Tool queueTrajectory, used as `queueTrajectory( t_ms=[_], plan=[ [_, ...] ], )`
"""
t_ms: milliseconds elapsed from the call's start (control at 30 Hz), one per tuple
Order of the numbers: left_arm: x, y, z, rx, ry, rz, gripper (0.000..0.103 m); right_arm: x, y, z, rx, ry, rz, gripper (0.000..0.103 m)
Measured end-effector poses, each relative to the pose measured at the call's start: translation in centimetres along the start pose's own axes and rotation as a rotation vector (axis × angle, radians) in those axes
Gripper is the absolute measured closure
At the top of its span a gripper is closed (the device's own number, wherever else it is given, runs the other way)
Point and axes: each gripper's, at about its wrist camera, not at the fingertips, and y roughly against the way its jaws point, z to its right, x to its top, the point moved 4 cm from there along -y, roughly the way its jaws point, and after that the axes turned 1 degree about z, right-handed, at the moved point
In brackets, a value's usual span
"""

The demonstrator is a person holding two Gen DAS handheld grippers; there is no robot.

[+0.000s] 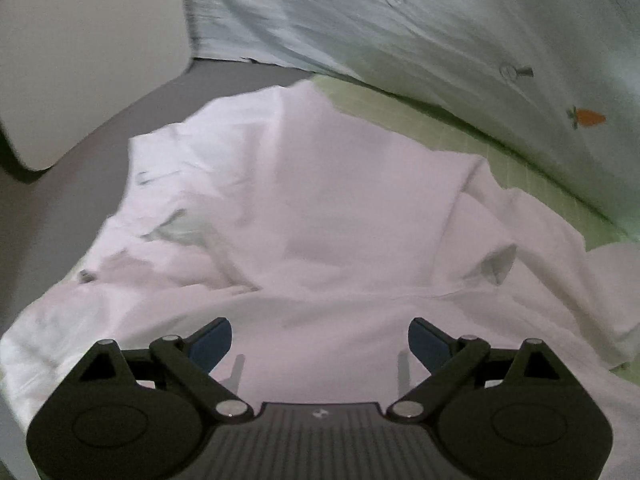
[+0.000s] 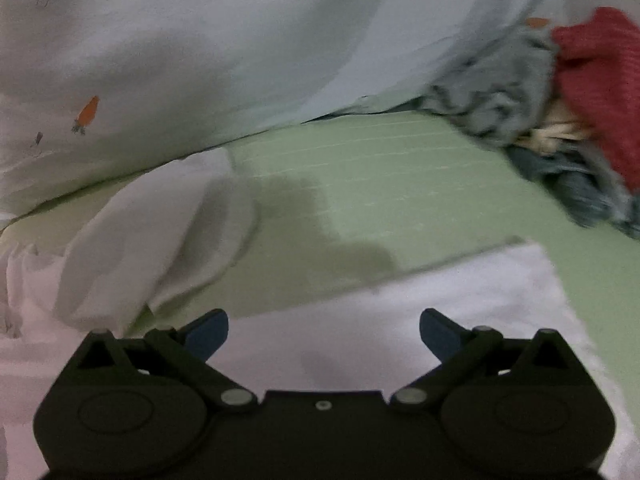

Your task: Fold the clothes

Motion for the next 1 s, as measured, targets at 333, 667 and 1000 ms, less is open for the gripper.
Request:
queueTrajectory(
  t_ms=[333,667,1000],
  plan=[
    [3.4,-6.3,-0.3,0.091,0.018,-0.072,0.004,3.6,-10.4,-5.7,0.05,0.11,-0.059,0.0],
    [3.9,-8.5,-0.1,0.133,-0.016,-0.085,0.0,4.9,-13.8,-7.3,0.111,0.228,-0.062,0.011],
    [3.9,-8.6,0.0,0.124,-0.017,-0.09,0.0,6.8,-12.9,-9.0,0.164,0.355,-0.03,0.094]
  ],
)
